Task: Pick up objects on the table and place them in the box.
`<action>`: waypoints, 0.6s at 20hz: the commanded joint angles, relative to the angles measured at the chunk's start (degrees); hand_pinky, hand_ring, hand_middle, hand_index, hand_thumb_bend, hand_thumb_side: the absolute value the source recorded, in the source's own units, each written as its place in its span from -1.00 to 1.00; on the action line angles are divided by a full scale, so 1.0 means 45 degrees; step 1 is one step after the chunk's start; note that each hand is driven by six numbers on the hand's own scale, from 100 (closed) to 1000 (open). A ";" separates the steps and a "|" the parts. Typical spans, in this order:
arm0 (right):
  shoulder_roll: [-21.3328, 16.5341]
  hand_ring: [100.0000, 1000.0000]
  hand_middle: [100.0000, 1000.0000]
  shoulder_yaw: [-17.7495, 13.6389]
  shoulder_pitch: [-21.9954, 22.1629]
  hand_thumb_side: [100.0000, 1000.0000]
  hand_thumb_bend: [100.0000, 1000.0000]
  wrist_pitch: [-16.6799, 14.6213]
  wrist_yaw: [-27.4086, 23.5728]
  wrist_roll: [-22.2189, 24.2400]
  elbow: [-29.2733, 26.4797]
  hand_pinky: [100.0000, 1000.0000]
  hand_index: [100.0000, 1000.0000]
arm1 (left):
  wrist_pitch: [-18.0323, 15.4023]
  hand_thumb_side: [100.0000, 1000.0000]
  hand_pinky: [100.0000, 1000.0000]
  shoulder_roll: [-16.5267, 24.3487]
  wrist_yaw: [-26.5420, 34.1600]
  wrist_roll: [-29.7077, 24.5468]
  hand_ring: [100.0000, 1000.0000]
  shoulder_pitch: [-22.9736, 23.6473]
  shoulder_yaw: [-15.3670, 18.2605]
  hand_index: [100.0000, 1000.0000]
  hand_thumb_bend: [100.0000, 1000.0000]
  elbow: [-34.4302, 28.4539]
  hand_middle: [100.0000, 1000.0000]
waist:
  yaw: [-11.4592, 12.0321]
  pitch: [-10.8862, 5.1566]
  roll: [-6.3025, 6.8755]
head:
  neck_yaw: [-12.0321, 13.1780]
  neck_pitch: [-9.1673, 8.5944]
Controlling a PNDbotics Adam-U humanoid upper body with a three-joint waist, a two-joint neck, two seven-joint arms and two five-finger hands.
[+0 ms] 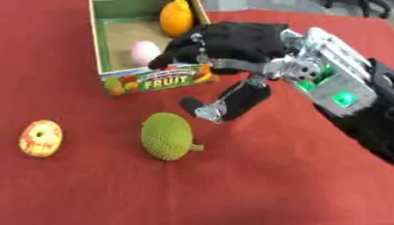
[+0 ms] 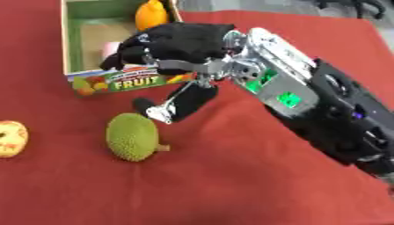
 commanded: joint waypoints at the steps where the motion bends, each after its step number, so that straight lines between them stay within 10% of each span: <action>1: -0.0038 0.74 0.54 0.0166 0.0019 -0.05 -1.00 0.0167 0.0312 0.0367 -0.0234 0.77 0.90 | 0.0011 0.59 0.50 0.0207 -0.0020 -0.0018 0.72 -0.0041 0.0089 0.70 -0.95 -0.0194 0.57 | 0.0012 -0.0317 0.0073 | 0.0004 -0.0021; 12: 0.0723 0.77 0.57 0.0770 0.0540 0.07 -1.00 0.0687 0.1135 0.1550 0.0012 0.80 0.92 | 0.0021 0.60 0.50 0.0141 0.0041 -0.0102 0.73 -0.0061 0.0023 0.70 -0.96 -0.0194 0.57 | 0.0051 -0.0298 0.0105 | -0.0067 -0.0040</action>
